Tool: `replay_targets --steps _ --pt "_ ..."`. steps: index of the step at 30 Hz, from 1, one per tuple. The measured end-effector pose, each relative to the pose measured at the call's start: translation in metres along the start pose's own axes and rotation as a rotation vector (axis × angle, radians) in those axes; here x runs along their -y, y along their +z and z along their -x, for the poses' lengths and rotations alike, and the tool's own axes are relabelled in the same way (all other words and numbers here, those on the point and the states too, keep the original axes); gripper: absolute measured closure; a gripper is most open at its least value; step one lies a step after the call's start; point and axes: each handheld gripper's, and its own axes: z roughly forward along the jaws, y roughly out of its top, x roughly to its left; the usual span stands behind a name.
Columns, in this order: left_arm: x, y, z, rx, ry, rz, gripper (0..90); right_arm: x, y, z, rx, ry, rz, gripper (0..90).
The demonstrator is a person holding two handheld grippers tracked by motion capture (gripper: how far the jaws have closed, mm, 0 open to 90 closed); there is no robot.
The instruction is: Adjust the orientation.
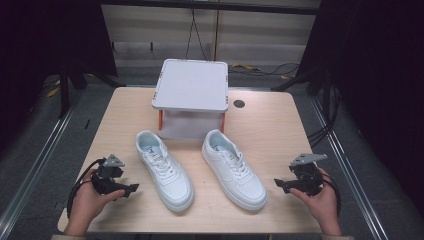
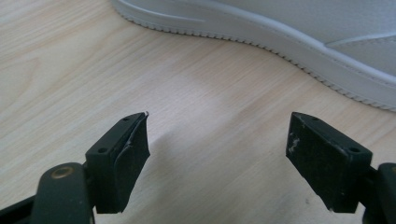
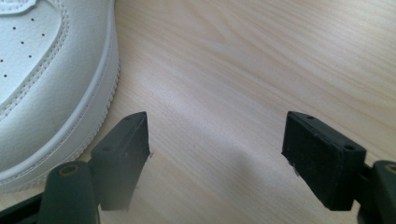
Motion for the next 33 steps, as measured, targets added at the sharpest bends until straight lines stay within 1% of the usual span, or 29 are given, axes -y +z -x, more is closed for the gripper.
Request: replay_targets --steps 1,3,5,6,8,9,10,13,17,20,21,22,24,25,27,28,29,31,33 --pt "-0.001 0.000 0.001 0.000 0.003 -0.002 21.3 0.000 0.000 0.001 -0.008 0.001 0.002 22.2" --pt "-0.003 0.000 0.002 0.003 0.020 -0.013 21.7 0.001 -0.001 0.002 -0.007 0.002 -0.006 22.1" --pt "-0.004 0.000 0.004 0.012 0.023 -0.018 21.7 0.001 -0.001 0.003 -0.007 -0.001 -0.011 21.6" --pt "-0.006 0.000 0.004 0.005 0.039 -0.025 21.7 0.001 -0.002 0.004 -0.011 0.001 -0.009 21.7" --pt "-0.008 -0.001 0.005 0.012 0.049 -0.035 21.8 0.001 -0.002 0.004 -0.013 -0.001 -0.008 21.6" --pt "-0.009 -0.001 0.006 0.011 0.046 -0.035 21.8 0.001 -0.002 0.004 -0.013 -0.002 -0.007 21.7" --pt "-0.010 -0.002 0.006 0.010 0.056 -0.038 21.8 0.001 -0.002 0.003 -0.016 -0.003 -0.006 21.7" --pt "-0.014 -0.006 0.006 0.013 0.062 -0.033 21.8 0.001 -0.002 0.003 -0.021 -0.006 -0.006 21.6" --pt "-0.021 -0.012 0.007 0.015 0.095 -0.043 21.8 0.001 -0.002 0.004 -0.024 -0.004 -0.009 21.7" --pt "-0.027 -0.017 0.009 0.020 0.103 -0.032 21.8 0.000 -0.002 0.002 -0.030 -0.006 -0.011 21.7" --pt "-0.029 -0.018 0.010 0.023 0.111 -0.023 21.8 0.000 -0.003 0.001 -0.032 -0.009 -0.009 21.7" --pt "-0.032 -0.019 0.010 0.023 0.114 -0.024 21.8 -0.001 -0.003 0.000 -0.030 -0.010 -0.004 21.7" --pt "-0.040 -0.022 0.009 0.011 0.140 -0.030 21.8 -0.001 -0.004 0.000 -0.038 -0.008 -0.002 21.7" --pt "-0.044 -0.024 0.010 0.013 0.145 -0.034 21.8 -0.002 -0.004 -0.001 -0.036 -0.008 0.000 21.7" --pt "-0.054 -0.027 0.010 0.014 0.169 -0.029 21.8 -0.002 -0.003 -0.001 -0.041 -0.010 -0.004 21.7" --pt "-0.058 -0.029 0.011 0.018 0.191 -0.037 21.8 -0.002 -0.003 -0.001 -0.038 -0.013 -0.008 21.6" --pt "-0.063 -0.030 0.013 0.024 0.198 -0.032 21.8 -0.002 -0.003 -0.002 -0.039 -0.015 -0.008 21.6" --pt "-0.073 -0.034 0.016 0.021 0.226 -0.045 21.8 -0.002 -0.002 -0.002 -0.043 -0.010 -0.008 21.6" --pt "-0.082 -0.035 0.018 0.029 0.251 -0.054 21.8 -0.001 -0.002 -0.001 -0.043 -0.006 -0.006 21.6"
